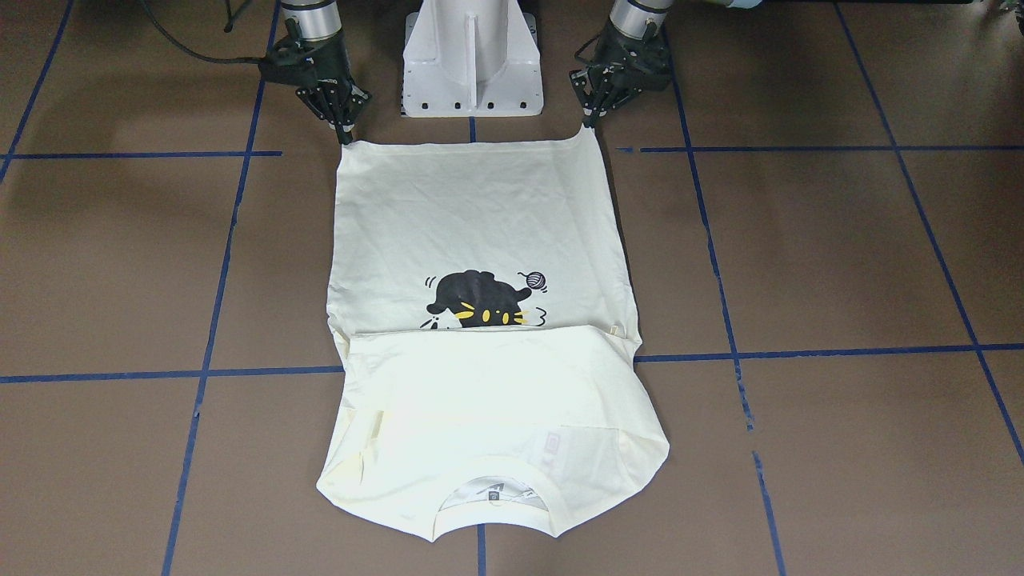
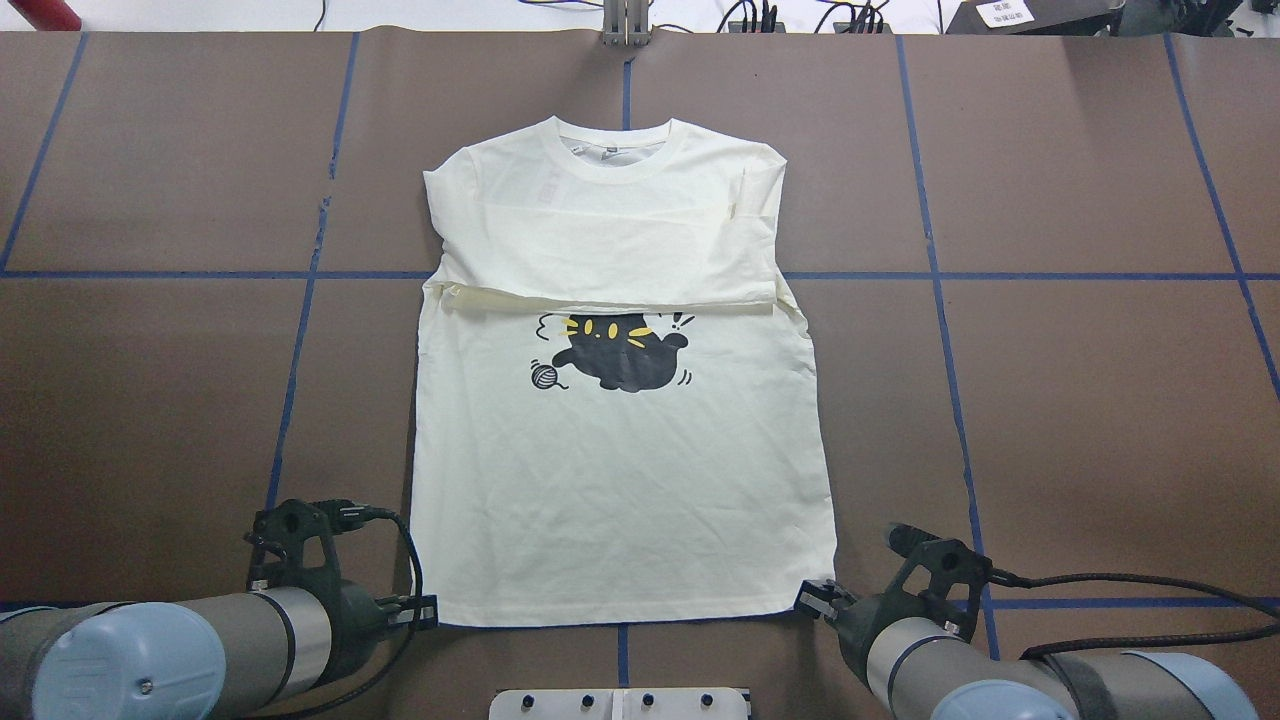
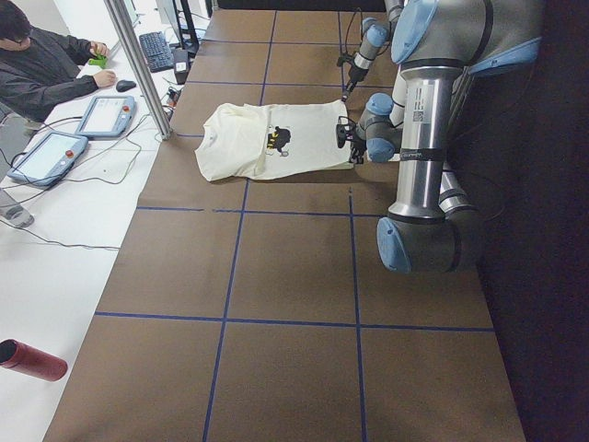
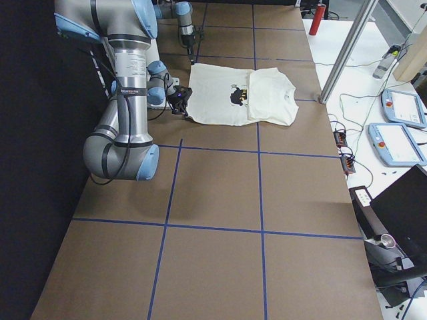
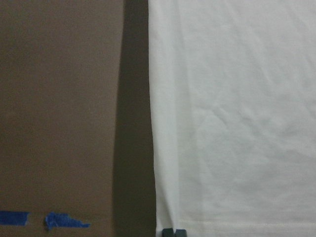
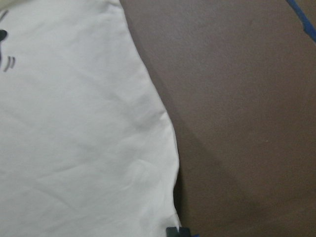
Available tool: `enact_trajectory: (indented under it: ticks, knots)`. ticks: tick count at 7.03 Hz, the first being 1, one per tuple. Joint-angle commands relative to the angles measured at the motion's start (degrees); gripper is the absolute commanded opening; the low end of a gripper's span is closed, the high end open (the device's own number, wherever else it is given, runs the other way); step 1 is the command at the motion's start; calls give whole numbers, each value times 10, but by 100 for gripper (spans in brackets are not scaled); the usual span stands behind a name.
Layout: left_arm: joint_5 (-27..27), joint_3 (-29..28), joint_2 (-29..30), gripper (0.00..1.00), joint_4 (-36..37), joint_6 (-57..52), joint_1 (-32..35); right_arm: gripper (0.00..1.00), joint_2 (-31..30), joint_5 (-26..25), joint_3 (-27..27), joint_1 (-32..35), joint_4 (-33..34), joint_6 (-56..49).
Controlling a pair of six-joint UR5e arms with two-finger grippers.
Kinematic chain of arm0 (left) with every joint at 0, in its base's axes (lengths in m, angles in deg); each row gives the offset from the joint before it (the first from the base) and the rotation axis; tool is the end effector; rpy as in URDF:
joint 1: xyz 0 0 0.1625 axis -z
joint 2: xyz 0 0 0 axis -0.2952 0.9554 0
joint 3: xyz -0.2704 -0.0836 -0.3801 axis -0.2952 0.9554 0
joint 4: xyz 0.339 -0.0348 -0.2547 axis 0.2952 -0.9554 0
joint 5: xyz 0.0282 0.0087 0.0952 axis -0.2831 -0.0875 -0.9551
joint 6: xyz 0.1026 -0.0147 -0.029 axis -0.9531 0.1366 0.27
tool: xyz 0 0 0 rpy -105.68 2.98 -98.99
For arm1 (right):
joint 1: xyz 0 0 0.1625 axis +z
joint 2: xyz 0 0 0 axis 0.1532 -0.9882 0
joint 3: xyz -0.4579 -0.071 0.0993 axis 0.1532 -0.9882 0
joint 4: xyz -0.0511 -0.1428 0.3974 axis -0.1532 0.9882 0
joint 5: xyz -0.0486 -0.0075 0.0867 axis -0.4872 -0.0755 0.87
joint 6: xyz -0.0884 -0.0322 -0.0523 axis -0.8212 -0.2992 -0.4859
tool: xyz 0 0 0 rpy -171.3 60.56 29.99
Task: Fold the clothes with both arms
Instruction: 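Lift the hem with both grippers and fold it up toward the collar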
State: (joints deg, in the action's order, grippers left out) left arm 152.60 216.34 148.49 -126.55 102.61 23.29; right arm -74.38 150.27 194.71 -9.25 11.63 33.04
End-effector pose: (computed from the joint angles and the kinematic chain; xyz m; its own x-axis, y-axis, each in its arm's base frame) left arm 0.4598 -0.1893 0.3251 0.5115 -0.0939 -0.8541 0.1721 0.9851 -0.0052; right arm -0.4787 -0.1663 0.3654 0.5193 0.3581 0.7759 -0.4847 0.8712 -0.0777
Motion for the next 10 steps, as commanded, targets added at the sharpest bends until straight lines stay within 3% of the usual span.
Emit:
enact_trajectory:
  ticks: [1,2,4,6,10]
  knots:
    - [60,172,70,0,247,-1,6,0,2,23,135,-5,128,-2]
    - [70,219,111,0,325,-1,18,0,3,45,207,-7,192,-1]
    - [119,221,126,0,352,-3,56,0,65,100,234,32,279,-2]
    - [120,187,133,0,353,-107,132,0,172,133,206,98,346,-67]
    - [122,90,169,0,350,-228,284,0,262,241,49,330,329,-210]
